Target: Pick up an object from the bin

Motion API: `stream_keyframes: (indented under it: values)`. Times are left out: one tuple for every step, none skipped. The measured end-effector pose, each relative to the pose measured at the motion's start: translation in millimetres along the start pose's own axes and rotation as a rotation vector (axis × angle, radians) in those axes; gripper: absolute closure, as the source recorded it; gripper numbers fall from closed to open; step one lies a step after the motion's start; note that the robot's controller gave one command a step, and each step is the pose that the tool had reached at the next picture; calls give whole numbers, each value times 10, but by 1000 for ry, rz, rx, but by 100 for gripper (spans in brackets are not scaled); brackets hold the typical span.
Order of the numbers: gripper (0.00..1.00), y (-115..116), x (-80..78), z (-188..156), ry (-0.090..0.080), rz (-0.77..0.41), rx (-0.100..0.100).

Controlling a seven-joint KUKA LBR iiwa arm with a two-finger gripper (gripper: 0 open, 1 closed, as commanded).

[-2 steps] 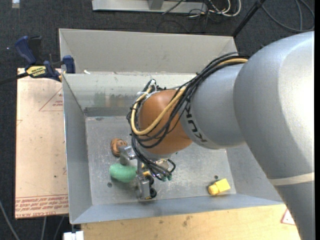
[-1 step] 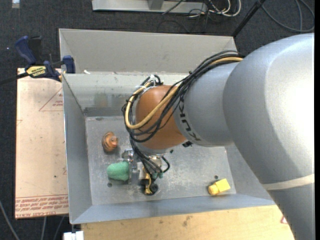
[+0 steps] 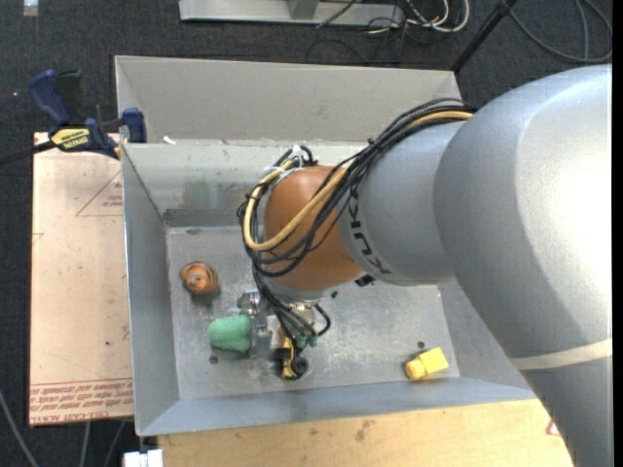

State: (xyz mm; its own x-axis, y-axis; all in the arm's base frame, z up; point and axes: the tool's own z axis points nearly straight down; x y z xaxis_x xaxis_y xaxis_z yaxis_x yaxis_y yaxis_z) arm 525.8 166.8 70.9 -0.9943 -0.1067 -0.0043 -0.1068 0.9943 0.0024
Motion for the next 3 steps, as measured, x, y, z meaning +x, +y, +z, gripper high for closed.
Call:
stream_keyframes:
  values:
    - [100,-1,6,-19,2,0,0]
    - [100,-2,13,-99,6,0,1]
    - [100,0,6,-195,3,0,1]
